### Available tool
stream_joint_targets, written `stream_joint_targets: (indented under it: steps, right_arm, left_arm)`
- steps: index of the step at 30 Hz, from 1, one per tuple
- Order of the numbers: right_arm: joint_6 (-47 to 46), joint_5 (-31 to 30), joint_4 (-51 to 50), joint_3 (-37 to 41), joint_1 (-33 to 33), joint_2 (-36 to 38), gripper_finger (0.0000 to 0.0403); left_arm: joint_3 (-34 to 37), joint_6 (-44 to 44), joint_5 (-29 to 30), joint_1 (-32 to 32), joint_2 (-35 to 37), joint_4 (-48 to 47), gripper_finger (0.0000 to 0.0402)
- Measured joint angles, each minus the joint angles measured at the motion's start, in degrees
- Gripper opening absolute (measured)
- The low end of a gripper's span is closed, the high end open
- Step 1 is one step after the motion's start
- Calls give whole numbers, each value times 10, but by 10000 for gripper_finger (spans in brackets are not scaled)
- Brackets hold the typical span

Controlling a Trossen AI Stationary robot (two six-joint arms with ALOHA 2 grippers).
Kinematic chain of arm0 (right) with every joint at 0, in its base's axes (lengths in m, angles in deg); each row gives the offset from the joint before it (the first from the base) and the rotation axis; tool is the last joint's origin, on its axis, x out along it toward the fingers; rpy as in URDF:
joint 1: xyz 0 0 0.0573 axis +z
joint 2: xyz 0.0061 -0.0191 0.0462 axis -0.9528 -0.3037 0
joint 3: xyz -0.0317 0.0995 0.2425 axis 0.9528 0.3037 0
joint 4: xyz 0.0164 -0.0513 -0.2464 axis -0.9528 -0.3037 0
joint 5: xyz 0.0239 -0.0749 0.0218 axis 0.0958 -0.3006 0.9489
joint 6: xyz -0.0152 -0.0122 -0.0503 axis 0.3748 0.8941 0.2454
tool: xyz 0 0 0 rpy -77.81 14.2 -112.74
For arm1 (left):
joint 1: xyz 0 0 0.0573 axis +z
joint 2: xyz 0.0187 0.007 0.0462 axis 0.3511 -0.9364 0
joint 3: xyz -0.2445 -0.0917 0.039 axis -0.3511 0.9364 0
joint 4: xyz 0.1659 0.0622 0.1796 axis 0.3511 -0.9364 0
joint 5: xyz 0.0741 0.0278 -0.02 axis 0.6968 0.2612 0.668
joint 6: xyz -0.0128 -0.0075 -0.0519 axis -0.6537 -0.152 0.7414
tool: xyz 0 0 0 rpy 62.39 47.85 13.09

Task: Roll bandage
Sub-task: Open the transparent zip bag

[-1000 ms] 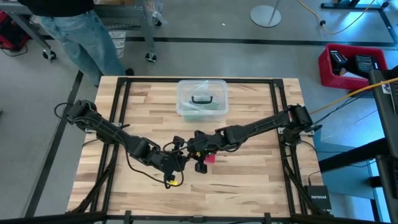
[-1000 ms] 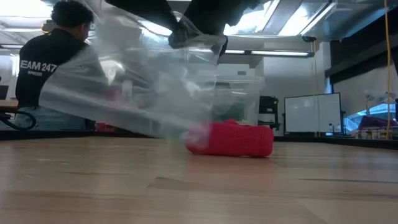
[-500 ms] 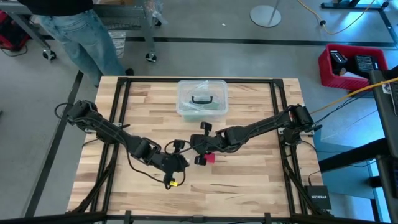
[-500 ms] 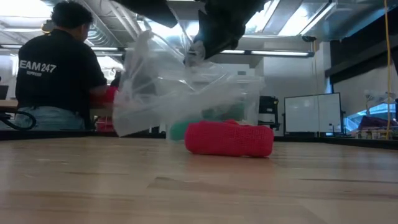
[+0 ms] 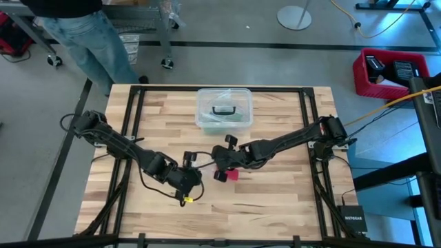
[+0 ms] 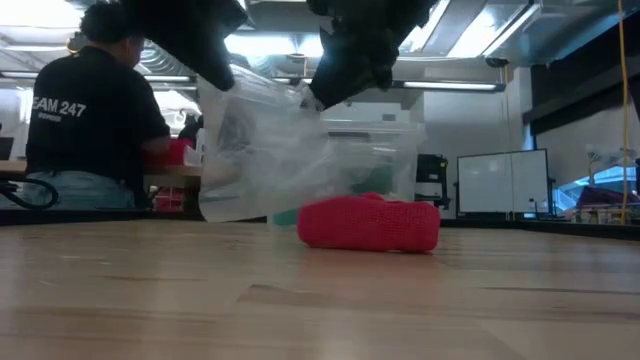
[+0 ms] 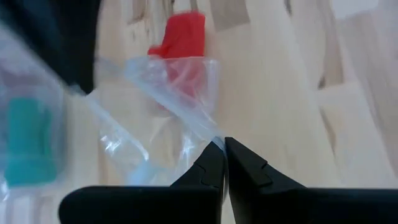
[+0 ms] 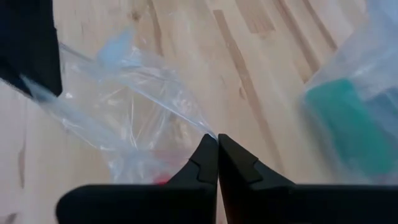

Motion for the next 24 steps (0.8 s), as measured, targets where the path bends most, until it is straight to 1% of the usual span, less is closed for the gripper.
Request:
stream_joint_targets:
  steps: [3, 5, 8, 12, 14, 17, 20, 22, 24]
  right_arm:
    - [-32, 14, 63, 34, 0, -2, 8]
    - [-52, 24, 122, 61, 0, -7, 10]
    - [-78, 23, 222, 99, 0, -17, 7]
    - [-108, 24, 345, 135, -1, -45, 4]
    - [-121, 23, 371, 144, -1, -63, 5]
    - [-133, 28, 375, 144, -1, -85, 12]
    - [-134, 53, 371, 145, -1, -97, 15]
    - [-134, 73, 370, 145, -2, -99, 15]
    - [-133, 79, 370, 145, -2, -99, 17]
  left_arm:
    - [-14, 11, -1, 0, 8, -48, 3]
    - [-23, 14, -5, 0, 13, -62, 3]
    - [-33, -6, -14, 0, 15, -42, 3]
    - [-24, -31, -54, 15, 15, 10, 3]
    - [-10, -31, -54, 23, 15, 23, 3]
    - [8, -20, -42, 30, 15, 29, 3]
    - [25, -1, -10, 31, 15, 40, 3]
    - [35, 7, -5, 30, 14, 58, 3]
    - [40, 2, -6, 30, 14, 66, 3]
